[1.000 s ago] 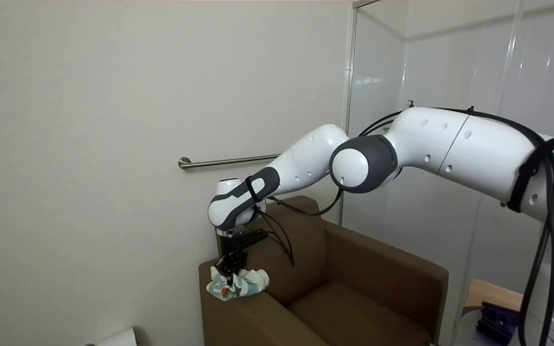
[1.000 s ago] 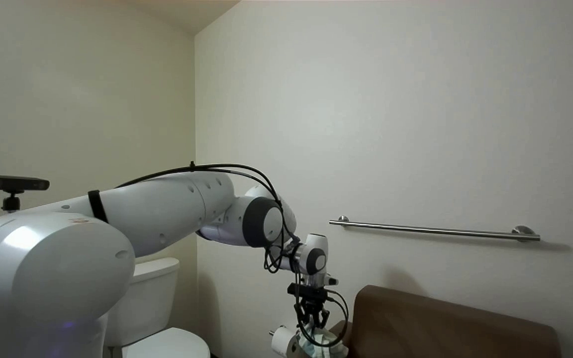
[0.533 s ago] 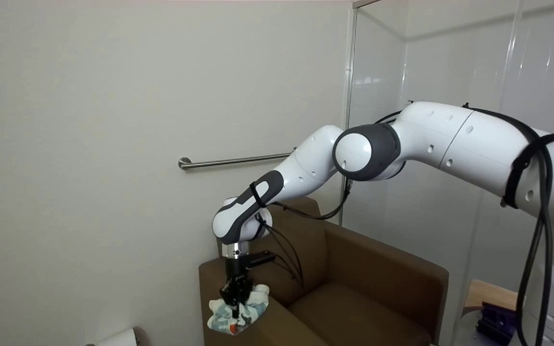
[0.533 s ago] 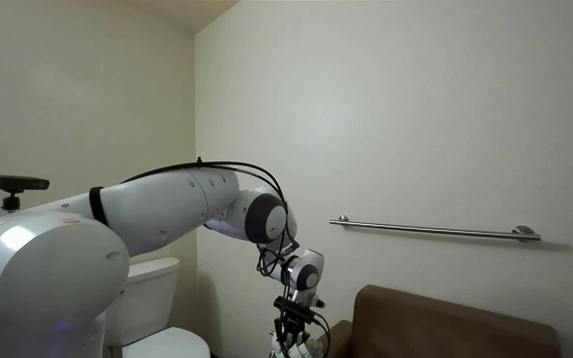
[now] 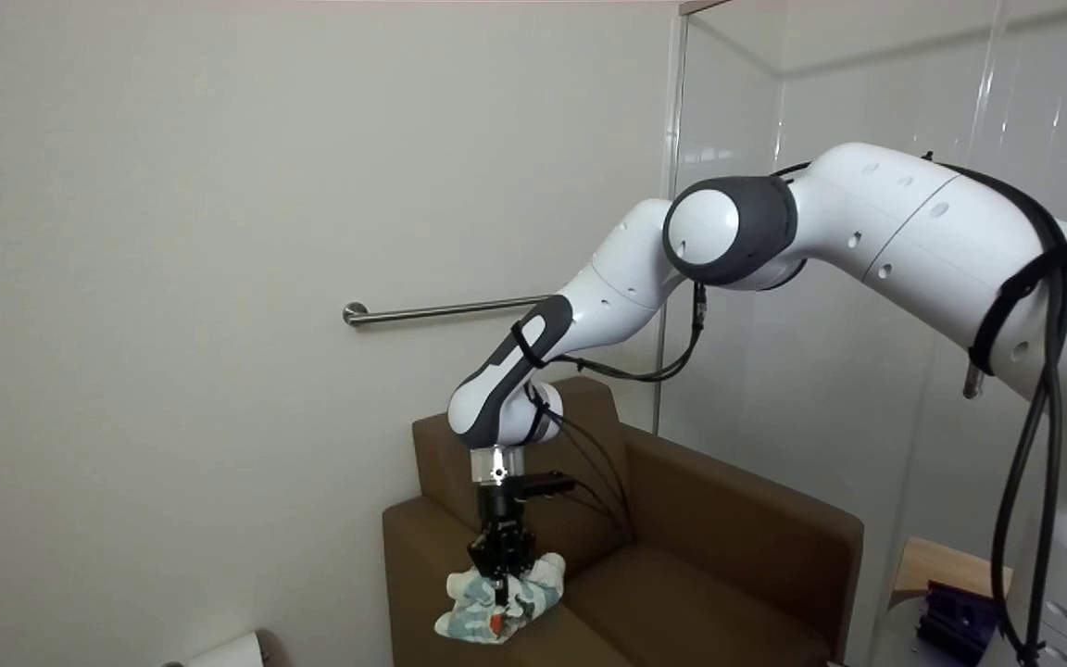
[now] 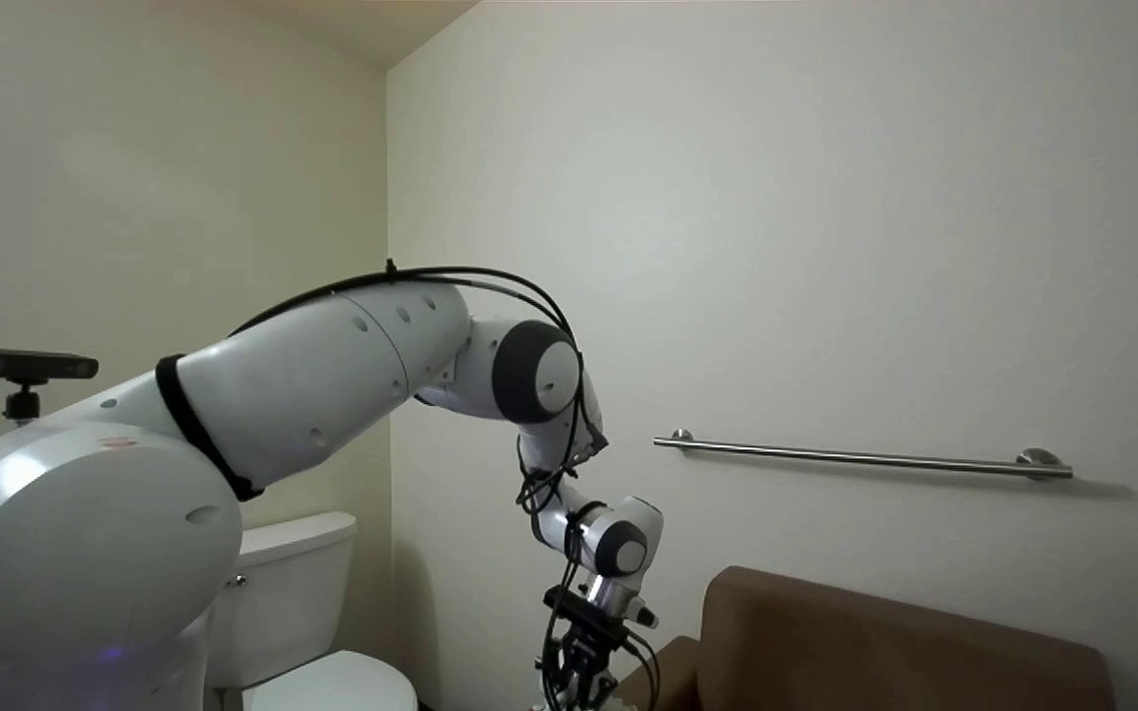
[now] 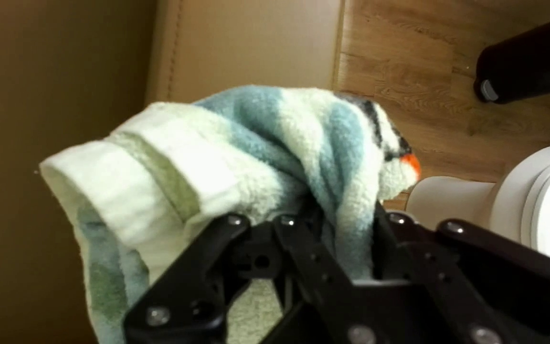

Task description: Move the towel back and forth on the sofa left arm

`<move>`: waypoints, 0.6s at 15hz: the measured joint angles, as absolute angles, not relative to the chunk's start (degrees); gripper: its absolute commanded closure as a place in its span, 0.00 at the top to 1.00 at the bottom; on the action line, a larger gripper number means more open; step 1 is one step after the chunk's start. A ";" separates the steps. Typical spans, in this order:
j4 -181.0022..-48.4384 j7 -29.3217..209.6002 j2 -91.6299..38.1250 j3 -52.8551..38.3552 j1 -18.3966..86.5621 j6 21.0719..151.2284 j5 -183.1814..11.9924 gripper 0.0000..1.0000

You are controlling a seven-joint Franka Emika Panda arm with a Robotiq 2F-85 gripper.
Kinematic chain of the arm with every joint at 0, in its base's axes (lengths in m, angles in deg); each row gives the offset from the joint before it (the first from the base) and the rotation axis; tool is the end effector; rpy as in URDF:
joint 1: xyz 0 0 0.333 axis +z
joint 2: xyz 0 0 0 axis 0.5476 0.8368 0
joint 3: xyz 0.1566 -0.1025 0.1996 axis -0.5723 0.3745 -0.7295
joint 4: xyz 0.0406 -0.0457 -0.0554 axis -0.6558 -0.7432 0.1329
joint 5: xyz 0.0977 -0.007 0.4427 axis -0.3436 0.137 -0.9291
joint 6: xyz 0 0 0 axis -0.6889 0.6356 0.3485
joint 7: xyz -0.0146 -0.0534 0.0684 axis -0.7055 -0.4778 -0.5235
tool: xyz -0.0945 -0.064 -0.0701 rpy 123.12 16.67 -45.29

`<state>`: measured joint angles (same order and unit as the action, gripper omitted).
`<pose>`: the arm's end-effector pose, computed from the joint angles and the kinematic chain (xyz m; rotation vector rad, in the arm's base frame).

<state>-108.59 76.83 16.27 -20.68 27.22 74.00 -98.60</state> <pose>0.6287 0.0569 -0.0689 -2.7883 -0.0502 0.5469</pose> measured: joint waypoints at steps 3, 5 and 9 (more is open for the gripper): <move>-116.81 76.86 10.88 -20.23 26.18 73.89 -101.43 0.10; -122.81 76.85 8.49 -20.77 25.84 73.56 -104.41 0.10; -133.49 76.85 5.63 -21.03 25.85 73.46 -109.43 0.10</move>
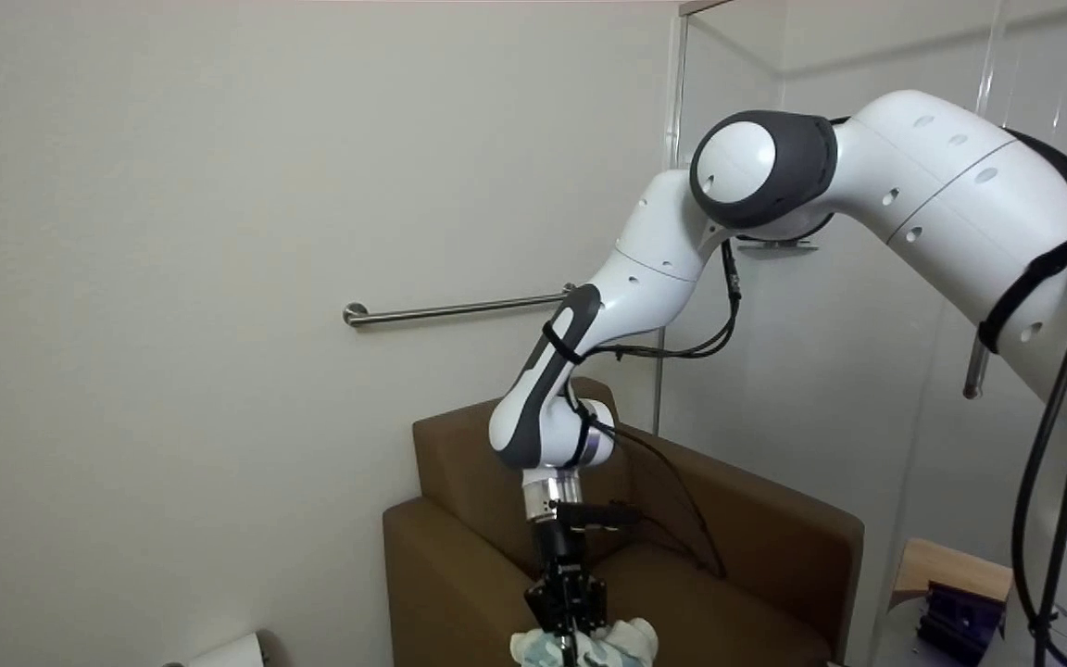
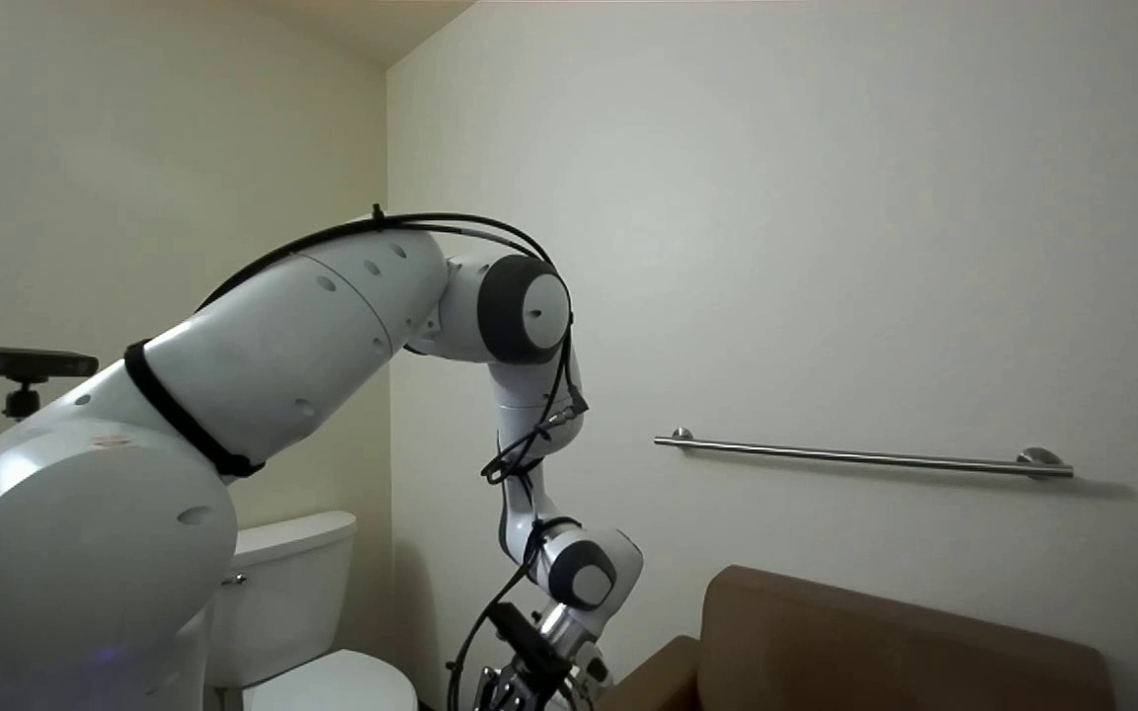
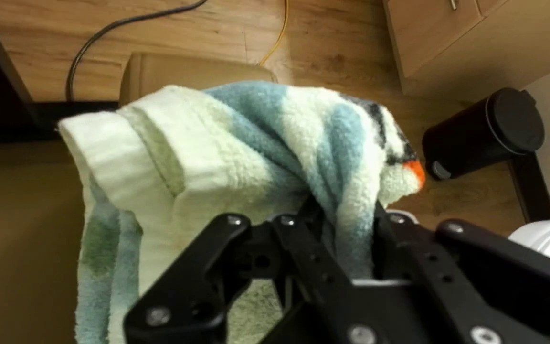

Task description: Move the towel back and forth on the sofa left arm

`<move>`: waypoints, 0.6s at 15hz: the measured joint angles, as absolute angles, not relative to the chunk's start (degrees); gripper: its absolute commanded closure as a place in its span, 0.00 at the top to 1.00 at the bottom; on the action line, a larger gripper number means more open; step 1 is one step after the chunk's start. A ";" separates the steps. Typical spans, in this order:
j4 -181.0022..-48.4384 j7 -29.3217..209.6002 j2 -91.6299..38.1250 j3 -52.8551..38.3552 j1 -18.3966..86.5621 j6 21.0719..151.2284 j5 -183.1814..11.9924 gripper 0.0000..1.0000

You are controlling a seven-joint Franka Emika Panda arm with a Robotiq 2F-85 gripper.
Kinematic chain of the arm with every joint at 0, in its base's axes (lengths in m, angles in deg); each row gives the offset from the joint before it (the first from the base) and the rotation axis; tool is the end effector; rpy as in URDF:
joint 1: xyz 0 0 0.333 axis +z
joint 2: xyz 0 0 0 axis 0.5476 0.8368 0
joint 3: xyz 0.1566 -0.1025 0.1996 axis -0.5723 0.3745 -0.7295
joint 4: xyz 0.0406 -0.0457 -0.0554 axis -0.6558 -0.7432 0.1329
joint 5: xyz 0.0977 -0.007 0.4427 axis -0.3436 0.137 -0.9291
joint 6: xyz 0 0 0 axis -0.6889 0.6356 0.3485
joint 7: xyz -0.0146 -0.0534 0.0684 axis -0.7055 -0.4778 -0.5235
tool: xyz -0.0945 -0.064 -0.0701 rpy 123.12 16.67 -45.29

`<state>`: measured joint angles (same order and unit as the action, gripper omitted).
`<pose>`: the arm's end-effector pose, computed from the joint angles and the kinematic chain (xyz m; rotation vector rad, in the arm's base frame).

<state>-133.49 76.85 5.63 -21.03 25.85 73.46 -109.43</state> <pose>0.4847 0.0716 -0.0878 -2.5910 0.1578 0.8680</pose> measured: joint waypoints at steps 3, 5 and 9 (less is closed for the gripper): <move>-138.08 76.85 4.32 -20.39 25.86 73.53 -110.98 0.10; -139.10 76.85 3.67 -19.71 25.89 74.28 -111.00 0.10; -137.56 76.85 2.91 -18.38 26.99 79.43 -110.13 0.09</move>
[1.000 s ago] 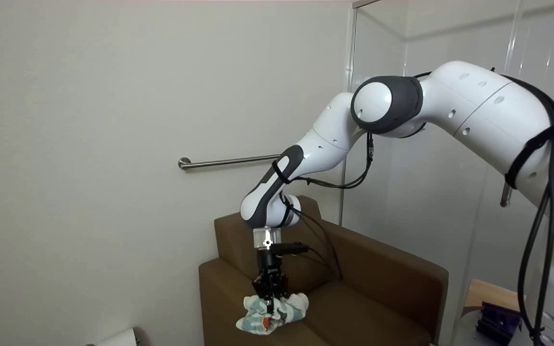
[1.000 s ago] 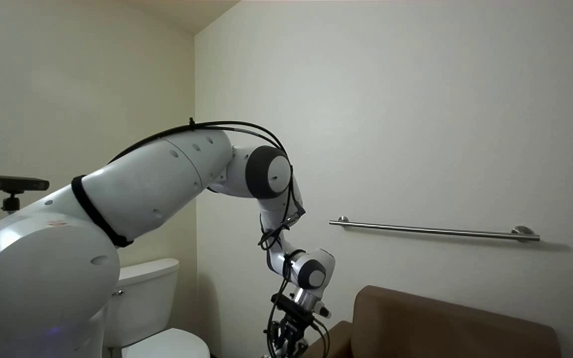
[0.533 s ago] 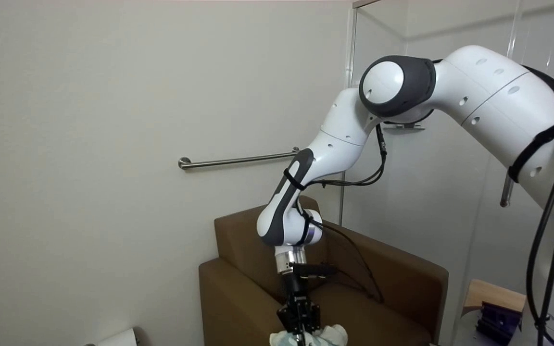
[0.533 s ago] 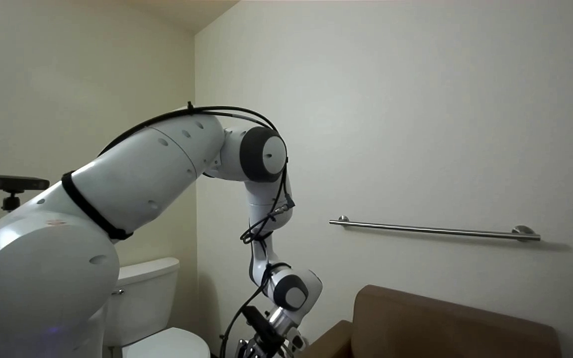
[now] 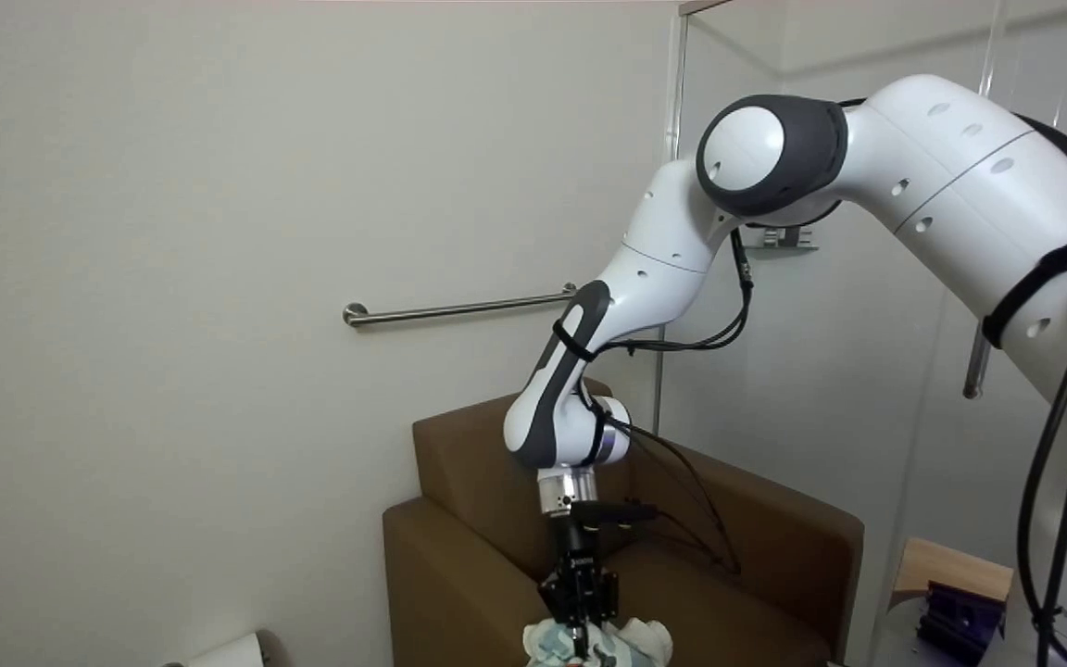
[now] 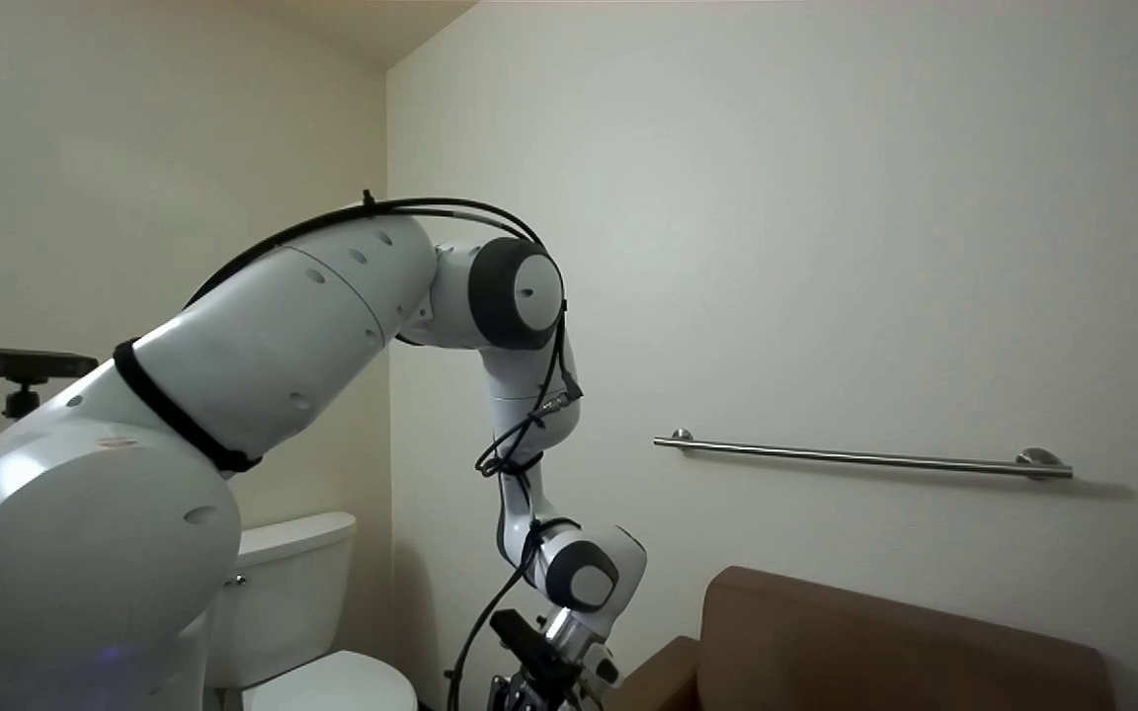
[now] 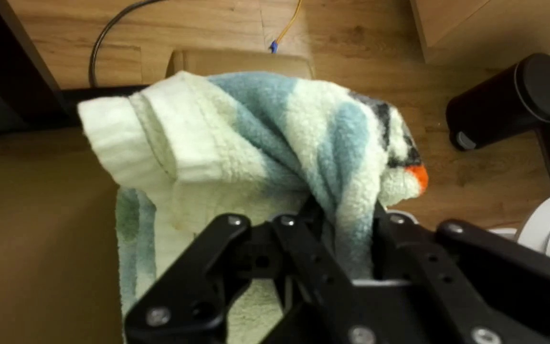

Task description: Move the towel back and forth on the sofa left arm

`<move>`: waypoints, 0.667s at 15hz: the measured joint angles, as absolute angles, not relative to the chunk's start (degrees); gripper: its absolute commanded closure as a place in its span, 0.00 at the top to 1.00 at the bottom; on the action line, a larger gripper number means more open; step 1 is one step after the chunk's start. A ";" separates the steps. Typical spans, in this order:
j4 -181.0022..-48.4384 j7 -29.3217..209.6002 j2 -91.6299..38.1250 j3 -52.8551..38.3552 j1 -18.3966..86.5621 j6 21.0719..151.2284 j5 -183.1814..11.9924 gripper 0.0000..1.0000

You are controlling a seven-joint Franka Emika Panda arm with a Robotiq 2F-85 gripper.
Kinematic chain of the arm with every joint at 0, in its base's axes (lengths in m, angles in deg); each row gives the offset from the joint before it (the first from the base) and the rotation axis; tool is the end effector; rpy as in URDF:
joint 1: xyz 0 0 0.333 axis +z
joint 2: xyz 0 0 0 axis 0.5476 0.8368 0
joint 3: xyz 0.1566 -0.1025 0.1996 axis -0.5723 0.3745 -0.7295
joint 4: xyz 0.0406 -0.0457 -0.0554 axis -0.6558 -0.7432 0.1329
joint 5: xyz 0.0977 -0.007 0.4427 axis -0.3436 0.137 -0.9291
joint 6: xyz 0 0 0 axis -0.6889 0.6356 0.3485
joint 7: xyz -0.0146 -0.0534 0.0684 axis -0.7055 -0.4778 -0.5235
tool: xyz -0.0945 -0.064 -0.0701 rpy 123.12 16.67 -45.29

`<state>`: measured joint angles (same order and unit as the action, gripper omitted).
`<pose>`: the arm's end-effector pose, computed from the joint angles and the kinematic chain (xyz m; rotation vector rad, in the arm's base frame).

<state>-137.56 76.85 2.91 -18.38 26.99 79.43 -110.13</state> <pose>0.4803 0.0469 -0.0866 -2.6697 0.2227 0.7759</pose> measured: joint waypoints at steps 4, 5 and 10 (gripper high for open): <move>-131.61 77.12 4.49 -16.83 29.59 81.52 -106.74 0.09; -129.59 77.32 5.32 -16.47 30.23 81.67 -105.60 0.09; -117.51 79.20 10.27 -14.33 33.05 81.72 -99.68 0.09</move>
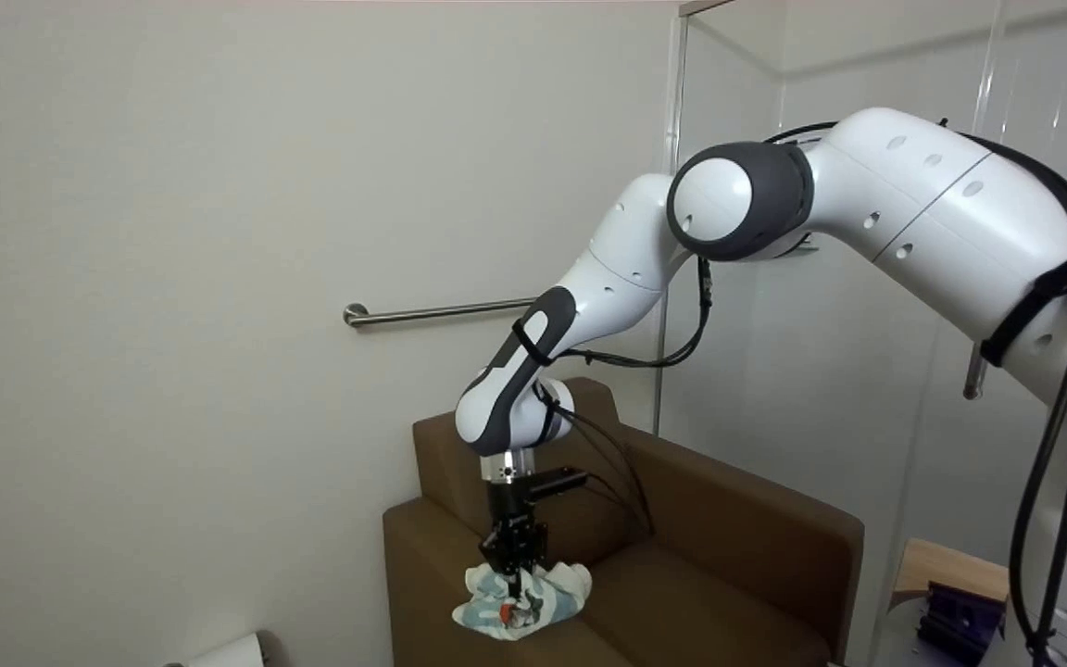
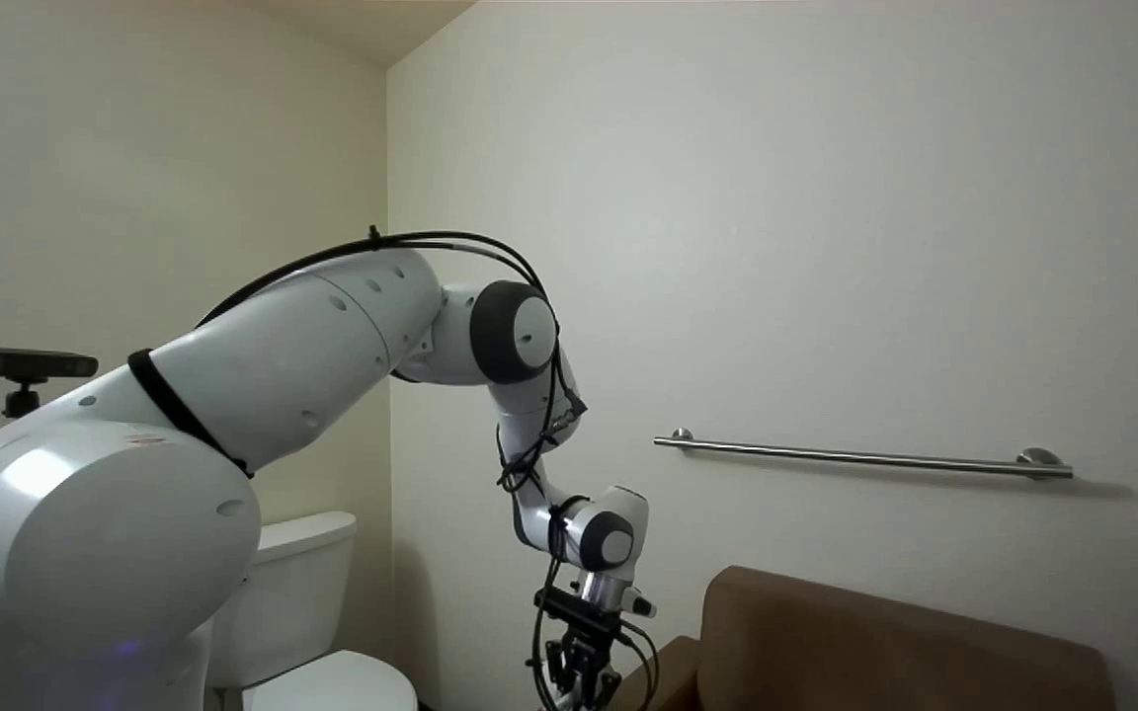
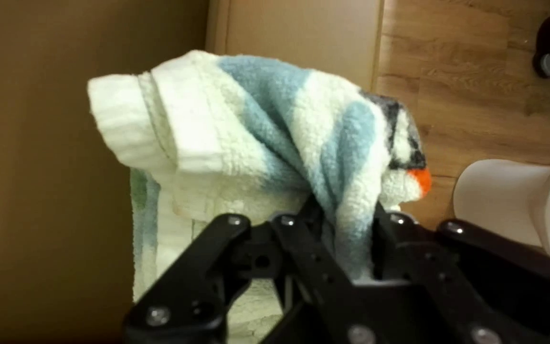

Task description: Move the towel back and forth on the sofa left arm

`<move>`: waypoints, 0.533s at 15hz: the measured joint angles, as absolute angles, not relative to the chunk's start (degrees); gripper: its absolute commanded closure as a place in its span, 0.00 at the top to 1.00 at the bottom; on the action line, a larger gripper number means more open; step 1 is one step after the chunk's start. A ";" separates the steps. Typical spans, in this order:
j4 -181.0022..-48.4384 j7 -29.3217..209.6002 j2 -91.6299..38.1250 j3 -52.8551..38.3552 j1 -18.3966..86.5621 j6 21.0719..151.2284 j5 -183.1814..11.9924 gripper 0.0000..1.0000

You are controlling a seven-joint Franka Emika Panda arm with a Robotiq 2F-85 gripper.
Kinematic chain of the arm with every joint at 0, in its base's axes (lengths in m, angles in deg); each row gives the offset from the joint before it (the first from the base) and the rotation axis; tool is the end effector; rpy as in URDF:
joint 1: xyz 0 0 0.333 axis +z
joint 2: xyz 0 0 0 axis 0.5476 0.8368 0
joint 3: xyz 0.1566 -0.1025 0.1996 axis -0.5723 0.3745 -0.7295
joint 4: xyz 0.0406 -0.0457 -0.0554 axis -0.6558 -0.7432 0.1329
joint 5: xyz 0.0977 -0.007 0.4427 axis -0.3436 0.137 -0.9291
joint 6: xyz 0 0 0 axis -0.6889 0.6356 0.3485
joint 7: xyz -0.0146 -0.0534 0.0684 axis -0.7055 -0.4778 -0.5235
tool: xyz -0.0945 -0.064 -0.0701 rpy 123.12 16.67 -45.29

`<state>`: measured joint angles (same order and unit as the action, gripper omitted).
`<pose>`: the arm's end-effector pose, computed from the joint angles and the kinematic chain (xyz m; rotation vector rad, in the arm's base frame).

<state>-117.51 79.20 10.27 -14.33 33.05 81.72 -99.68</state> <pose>0.6117 0.0445 -0.0617 -2.9214 0.0038 0.4695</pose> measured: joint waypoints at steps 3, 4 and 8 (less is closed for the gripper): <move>-108.98 79.44 13.96 -13.37 33.74 81.68 -97.05 0.10; -105.97 79.44 15.34 -13.20 33.87 81.65 -96.46 0.10; -94.74 79.44 21.19 -13.07 34.34 80.54 -94.65 0.10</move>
<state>-94.74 79.44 21.19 -13.07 34.34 80.54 -94.65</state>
